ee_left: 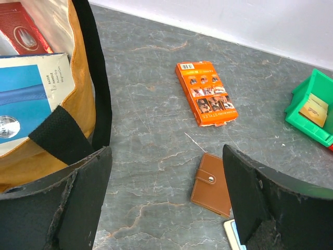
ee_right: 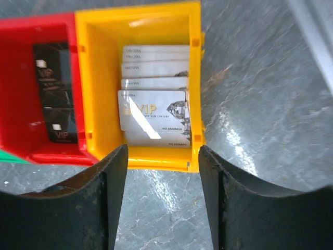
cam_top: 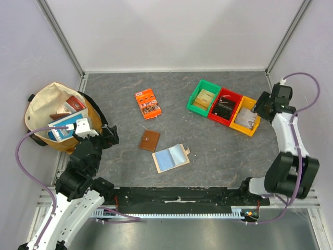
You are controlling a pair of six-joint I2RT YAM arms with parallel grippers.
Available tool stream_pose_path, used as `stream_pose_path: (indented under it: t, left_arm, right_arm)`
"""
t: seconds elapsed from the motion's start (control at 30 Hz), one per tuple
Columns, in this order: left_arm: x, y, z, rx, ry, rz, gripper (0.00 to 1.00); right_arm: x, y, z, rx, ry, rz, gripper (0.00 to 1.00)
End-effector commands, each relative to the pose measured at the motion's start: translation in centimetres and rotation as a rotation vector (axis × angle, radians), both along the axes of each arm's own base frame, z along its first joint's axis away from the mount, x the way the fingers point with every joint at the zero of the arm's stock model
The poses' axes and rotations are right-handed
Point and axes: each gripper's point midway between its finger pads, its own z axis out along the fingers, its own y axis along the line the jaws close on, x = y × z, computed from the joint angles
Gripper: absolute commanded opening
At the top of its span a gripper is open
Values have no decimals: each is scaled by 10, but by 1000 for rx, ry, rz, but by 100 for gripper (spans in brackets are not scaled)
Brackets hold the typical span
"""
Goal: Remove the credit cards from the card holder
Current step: Place the credit card in the storage box, then reset both arms
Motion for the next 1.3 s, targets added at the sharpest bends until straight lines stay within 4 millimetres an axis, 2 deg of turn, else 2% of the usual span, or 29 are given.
stream_pose_path:
  t: [0.0, 0.1, 0.13, 0.23, 0.33, 0.43, 0.6, 0.73, 0.97, 1.1, 1.27]
  left_arm:
    - [0, 10, 6, 10, -26, 45, 92]
    - [-3, 13, 9, 1, -42, 56, 92]
    - [-4, 14, 10, -5, -49, 61, 93]
    - [-9, 18, 19, -36, -89, 75, 93]
    - [-19, 19, 39, -89, -163, 53, 93]
    - [-31, 24, 53, -126, -227, 48, 93]
    - [-55, 36, 61, -159, -345, 45, 93]
    - [-59, 38, 60, -179, -367, 45, 94]
    - [-55, 32, 55, -174, -361, 22, 94]
    - [-54, 35, 52, -174, -352, 42, 94]
    - [-53, 34, 51, -168, -349, 39, 94]
  right_arm:
    - [-9, -15, 86, -116, -219, -82, 69]
    - [-25, -4, 117, -112, -335, -69, 80]
    - [-33, 1, 137, -111, -409, -73, 84]
    - [-58, 12, 179, -131, -563, -65, 96]
    - [-86, 21, 215, -210, -678, -83, 98]
    - [-119, 25, 236, -291, -768, -113, 98]
    - [-168, 26, 236, -321, -933, -145, 98]
    - [-187, 19, 221, -349, -989, -173, 98]
    - [-197, 14, 207, -349, -1065, -206, 98]
    - [-193, 17, 198, -326, -1064, -202, 98]
    - [-192, 19, 198, -321, -1066, -192, 98]
